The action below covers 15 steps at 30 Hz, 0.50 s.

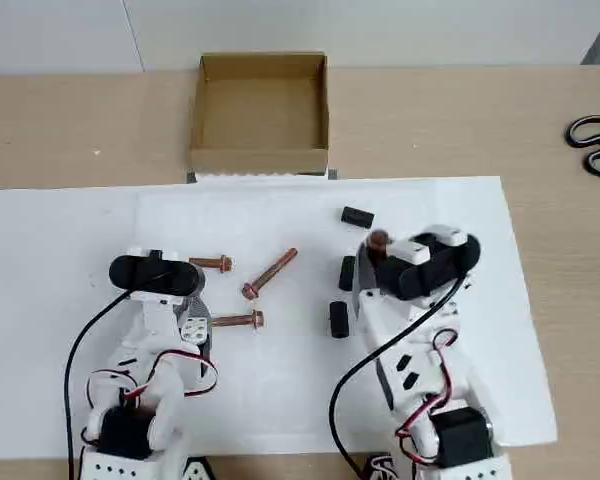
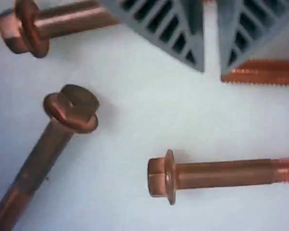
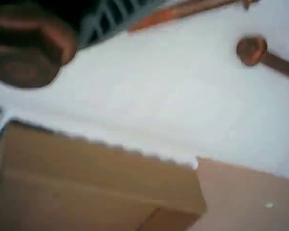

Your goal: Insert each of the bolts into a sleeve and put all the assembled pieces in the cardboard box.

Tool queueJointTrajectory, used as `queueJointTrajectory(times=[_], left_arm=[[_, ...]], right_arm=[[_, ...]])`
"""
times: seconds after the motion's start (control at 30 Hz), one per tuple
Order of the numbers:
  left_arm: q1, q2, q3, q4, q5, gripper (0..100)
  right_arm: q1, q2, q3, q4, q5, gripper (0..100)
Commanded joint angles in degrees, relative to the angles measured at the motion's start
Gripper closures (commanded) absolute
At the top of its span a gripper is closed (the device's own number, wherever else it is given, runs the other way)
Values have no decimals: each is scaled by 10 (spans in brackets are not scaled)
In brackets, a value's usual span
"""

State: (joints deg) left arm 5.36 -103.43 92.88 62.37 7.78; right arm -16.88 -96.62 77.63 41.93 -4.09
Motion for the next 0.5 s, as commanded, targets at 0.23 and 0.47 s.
queueJointTrajectory(times=[0.23,0.47], left_arm=[[-4,-6,0,-2,-3,994],[-4,-6,0,-2,-3,994]], right_arm=[[11,444,-330,-114,-15,996],[5,742,-611,-117,-17,996]])
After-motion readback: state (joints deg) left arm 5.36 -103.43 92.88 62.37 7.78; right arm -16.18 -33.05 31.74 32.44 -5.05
